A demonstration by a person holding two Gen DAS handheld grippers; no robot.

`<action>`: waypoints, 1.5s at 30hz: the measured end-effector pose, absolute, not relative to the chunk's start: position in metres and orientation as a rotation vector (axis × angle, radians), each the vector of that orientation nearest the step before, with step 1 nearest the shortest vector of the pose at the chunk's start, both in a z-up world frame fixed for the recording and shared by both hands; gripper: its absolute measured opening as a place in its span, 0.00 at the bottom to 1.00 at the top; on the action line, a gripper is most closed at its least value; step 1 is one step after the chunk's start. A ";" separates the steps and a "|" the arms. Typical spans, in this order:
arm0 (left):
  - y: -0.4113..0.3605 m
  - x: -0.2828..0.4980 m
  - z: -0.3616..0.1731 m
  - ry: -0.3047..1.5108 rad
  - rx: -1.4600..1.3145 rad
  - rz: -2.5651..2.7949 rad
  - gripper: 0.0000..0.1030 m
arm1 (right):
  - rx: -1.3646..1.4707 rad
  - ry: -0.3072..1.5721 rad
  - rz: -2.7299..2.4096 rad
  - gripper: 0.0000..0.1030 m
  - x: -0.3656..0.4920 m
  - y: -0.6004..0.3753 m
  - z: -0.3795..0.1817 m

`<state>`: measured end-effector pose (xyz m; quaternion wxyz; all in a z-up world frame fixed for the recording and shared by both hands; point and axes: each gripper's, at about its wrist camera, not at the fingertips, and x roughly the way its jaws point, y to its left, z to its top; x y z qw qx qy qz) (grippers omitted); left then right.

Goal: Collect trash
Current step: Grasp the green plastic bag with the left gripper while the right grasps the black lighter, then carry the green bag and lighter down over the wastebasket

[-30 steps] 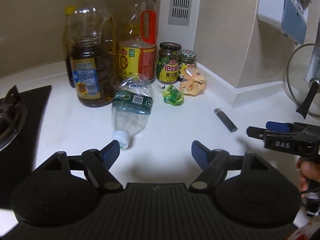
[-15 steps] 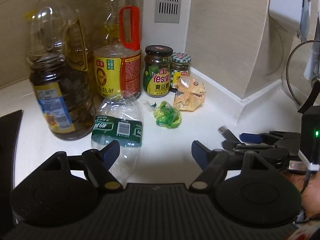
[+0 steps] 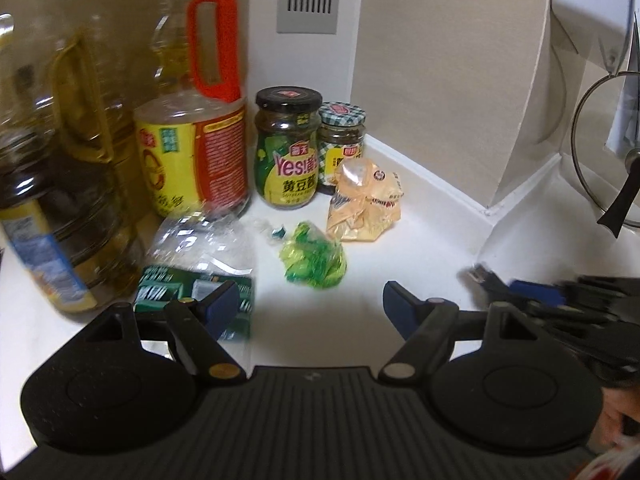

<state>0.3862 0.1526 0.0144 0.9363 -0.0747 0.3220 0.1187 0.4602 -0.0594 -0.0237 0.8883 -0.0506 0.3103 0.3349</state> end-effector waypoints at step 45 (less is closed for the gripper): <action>0.042 0.293 0.007 0.740 -0.233 0.199 0.35 | -0.013 0.709 0.733 0.22 0.384 -0.168 -0.014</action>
